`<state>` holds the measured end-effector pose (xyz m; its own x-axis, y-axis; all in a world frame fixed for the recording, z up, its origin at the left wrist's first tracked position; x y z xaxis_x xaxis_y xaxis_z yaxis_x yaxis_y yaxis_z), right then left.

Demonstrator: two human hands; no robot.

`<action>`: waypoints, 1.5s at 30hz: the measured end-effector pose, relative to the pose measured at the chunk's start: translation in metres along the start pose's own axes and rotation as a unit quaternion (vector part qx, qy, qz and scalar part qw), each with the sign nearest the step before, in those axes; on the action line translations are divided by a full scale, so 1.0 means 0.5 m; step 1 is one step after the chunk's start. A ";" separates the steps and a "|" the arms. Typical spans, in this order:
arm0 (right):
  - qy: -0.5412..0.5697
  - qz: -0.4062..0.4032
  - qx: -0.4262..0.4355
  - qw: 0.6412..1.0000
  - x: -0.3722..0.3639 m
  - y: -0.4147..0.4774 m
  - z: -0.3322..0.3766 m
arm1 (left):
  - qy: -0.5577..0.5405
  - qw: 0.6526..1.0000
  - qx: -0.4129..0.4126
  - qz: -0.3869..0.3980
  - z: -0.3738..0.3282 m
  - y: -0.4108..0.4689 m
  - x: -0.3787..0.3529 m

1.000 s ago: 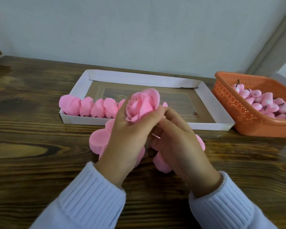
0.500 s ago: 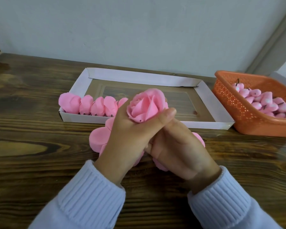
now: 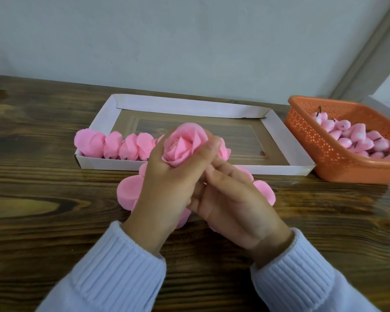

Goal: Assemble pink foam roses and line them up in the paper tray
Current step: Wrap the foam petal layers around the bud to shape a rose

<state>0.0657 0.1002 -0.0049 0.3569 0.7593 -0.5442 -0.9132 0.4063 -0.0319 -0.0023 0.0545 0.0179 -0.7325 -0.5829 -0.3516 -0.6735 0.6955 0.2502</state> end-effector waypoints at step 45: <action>-0.013 0.013 0.020 1.000 -0.001 -0.005 0.007 | 0.018 0.986 -0.061 0.154 -0.028 0.000 -0.017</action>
<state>0.0682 0.1006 -0.0014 0.3383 0.7824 -0.5228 -0.9137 0.4061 0.0167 0.0026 0.0536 0.0336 -0.9055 -0.3689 -0.2098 -0.4243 0.7874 0.4471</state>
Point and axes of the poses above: each hand's wrist, its own y-axis towards the middle knuckle, its own x-axis out of the back of the hand, z = x × y, the point moved 6 cm from there along y, towards the middle knuckle, and after that the axes turned 7 degrees about -x, right-handed, at the moved point
